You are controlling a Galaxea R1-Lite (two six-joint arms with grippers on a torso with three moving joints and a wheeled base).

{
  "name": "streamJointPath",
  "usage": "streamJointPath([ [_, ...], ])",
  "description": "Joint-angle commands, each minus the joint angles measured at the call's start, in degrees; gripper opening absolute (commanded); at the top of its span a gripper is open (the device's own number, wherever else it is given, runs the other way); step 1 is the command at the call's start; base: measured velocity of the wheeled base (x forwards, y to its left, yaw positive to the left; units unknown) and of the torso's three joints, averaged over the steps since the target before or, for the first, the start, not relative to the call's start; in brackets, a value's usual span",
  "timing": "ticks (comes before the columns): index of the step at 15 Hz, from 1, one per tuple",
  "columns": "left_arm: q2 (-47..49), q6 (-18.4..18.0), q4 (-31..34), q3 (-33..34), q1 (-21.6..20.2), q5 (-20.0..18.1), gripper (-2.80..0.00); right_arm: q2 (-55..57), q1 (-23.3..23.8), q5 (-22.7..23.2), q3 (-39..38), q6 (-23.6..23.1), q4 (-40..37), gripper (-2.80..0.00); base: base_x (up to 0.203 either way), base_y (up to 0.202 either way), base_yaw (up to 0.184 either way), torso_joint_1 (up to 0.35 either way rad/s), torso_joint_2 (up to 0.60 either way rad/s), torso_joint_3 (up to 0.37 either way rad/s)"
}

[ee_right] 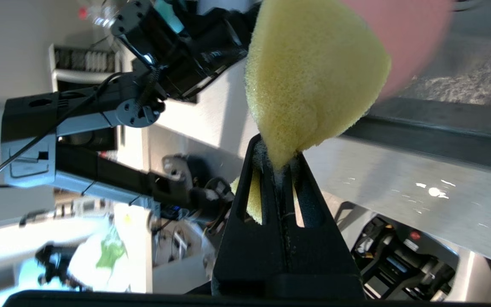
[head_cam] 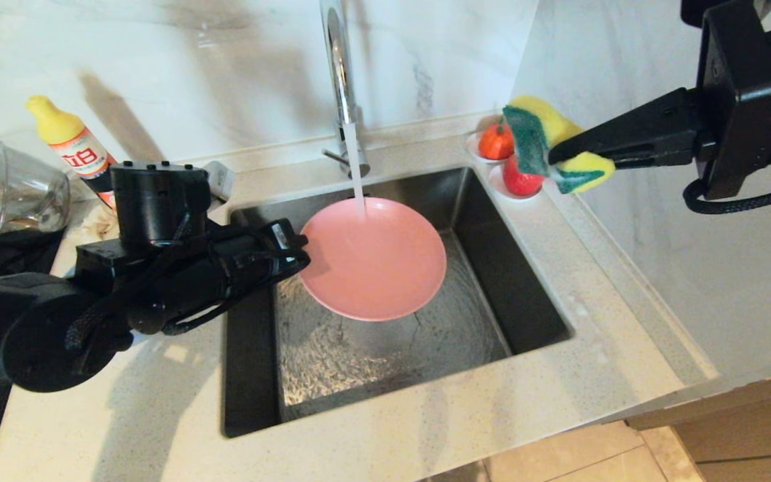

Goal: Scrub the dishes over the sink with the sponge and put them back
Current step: Rinse the plate

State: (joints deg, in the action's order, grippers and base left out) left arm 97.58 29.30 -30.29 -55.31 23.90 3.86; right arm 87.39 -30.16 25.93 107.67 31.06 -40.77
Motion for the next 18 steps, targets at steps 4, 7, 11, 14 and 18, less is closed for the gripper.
streamJointPath([
  [4,10.5,7.9,-1.2,-7.1,-2.1,0.1,-2.8,-2.6,4.3,0.5,-4.0,0.2,-0.2,-2.8,0.0,0.0,0.0,0.0,0.0,0.0],
  [7,14.2,8.2,-7.6,-8.9,-2.2,-0.1,-2.8,-2.8,4.7,0.6,-5.8,0.2,0.0,-2.8,0.0,0.0,0.0,0.0,0.0,0.0],
  [11,17.3,8.2,-8.5,-10.9,-2.2,-0.4,-2.8,-2.9,5.1,0.6,-7.4,0.1,0.0,-2.8,0.0,0.0,0.0,0.0,0.0,0.0],
  [14,17.8,8.2,-8.6,-11.4,-2.2,-0.6,-2.8,-3.2,5.2,0.6,-7.8,-0.9,-0.1,-2.8,0.0,0.0,0.0,0.0,0.0,0.0],
  [18,19.1,8.7,-10.1,-11.8,-2.1,-0.6,-2.8,-4.0,5.2,0.6,-10.0,-1.4,0.1,-2.8,0.0,0.0,0.0,0.0,0.0,0.0],
])
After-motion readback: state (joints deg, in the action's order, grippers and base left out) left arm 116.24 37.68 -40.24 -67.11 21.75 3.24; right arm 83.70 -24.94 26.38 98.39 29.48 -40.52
